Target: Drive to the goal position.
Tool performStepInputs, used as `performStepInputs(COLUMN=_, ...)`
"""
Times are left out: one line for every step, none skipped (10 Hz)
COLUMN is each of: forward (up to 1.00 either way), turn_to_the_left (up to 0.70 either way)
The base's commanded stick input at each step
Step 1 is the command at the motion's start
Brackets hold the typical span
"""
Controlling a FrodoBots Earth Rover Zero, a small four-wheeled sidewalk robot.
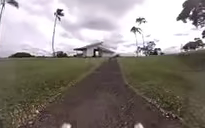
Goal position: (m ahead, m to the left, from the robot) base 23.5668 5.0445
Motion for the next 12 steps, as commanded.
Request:
performStepInputs(forward=0.70, turn_to_the_left=0.00)
performStepInputs(forward=0.70, turn_to_the_left=0.00)
performStepInputs(forward=0.70, turn_to_the_left=0.00)
performStepInputs(forward=0.70, turn_to_the_left=0.00)
performStepInputs(forward=0.70, turn_to_the_left=0.00)
performStepInputs(forward=0.70, turn_to_the_left=0.00)
performStepInputs(forward=0.70, turn_to_the_left=0.00)
performStepInputs(forward=0.70, turn_to_the_left=0.00)
performStepInputs(forward=0.70, turn_to_the_left=0.00)
performStepInputs(forward=0.70, turn_to_the_left=0.00)
performStepInputs(forward=0.70, turn_to_the_left=0.03)
performStepInputs(forward=0.70, turn_to_the_left=0.11)
